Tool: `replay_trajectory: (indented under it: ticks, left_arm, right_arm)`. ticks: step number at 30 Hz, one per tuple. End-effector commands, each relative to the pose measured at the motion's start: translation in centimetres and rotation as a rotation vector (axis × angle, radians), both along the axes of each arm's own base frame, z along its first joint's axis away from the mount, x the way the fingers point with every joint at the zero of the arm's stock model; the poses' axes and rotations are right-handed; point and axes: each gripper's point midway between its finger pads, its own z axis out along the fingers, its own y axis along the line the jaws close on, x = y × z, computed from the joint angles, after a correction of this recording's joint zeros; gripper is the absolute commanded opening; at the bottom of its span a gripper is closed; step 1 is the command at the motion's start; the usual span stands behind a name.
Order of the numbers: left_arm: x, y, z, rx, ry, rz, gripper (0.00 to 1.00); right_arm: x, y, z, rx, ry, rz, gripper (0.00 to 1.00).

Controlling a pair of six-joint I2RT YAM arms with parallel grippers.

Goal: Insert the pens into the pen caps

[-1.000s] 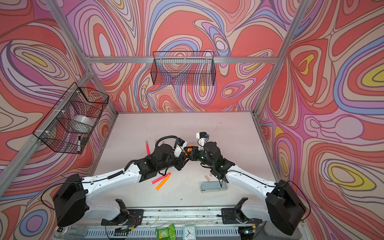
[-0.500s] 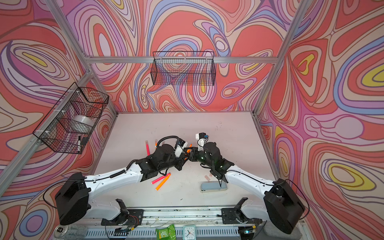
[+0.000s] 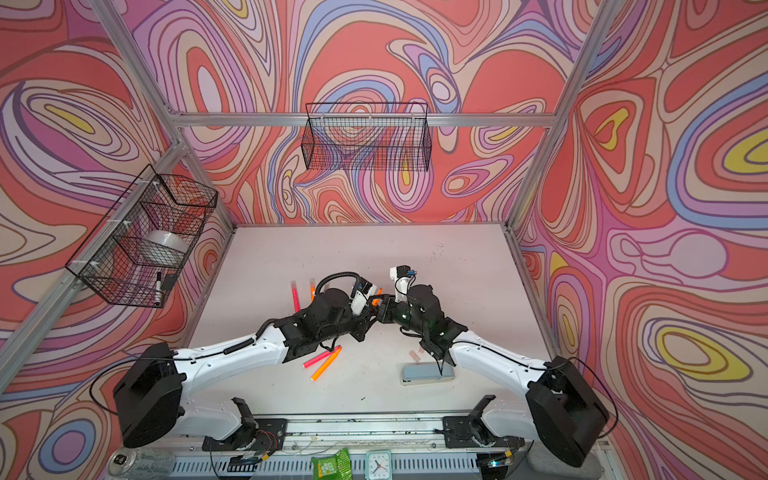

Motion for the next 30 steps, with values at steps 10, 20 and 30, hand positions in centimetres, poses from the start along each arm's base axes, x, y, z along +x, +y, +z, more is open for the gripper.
replay_trajectory:
  ticks: [10, 20, 30]
  left_arm:
    - [1.9, 1.7, 1.5, 0.006, -0.055, 0.123, 0.0]
    - [5.9, 11.8, 0.1, 0.066, -0.068, 0.55, 0.0]
    - [5.7, 11.3, 0.4, 0.059, -0.049, 0.52, 0.0]
  right_arm:
    - [0.5, -1.1, -0.2, -0.087, 0.001, -0.057, 0.57]
    - [0.4, -12.9, -2.8, -0.529, 0.158, -0.488, 0.71]
    - [-3.1, -14.3, -12.0, -0.535, 0.452, -0.52, 0.71]
